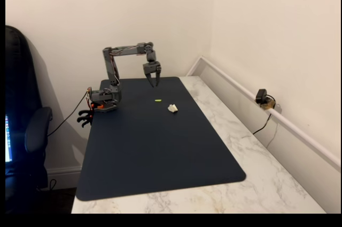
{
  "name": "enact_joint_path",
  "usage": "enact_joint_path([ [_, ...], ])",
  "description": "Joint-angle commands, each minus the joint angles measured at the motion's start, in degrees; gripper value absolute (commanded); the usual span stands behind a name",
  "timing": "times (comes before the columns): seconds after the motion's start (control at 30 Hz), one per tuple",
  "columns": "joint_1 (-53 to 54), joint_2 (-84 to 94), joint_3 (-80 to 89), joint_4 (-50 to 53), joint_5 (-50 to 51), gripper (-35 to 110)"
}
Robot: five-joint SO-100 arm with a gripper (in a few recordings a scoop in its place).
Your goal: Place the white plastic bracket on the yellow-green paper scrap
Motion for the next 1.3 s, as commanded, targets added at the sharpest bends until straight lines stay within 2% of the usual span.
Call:
enact_joint_path([
  [0.0, -0.53, -0.26, -11.78, 3.25, -0.35, 28],
  [0.23, 0.09, -2.64, -14.94, 2.9, 2.11, 25],
  [0.3, -0.18, -4.92, -17.93, 3.87, 2.55, 14],
  [0.33, -0.26, -6.42, -20.21, 5.1, 2.99, 13],
  [0.57, 1.76, -10.37, -27.16, 9.4, 6.15, 12],
  [0.73, 0.97, -12.83, -22.94, 8.96, 9.84, 19],
  [0.87, -2.29, -14.41, -18.9, 2.11, 11.16, 26],
  [1.27, -9.76, -26.02, -19.69, -6.42, 13.71, 34],
])
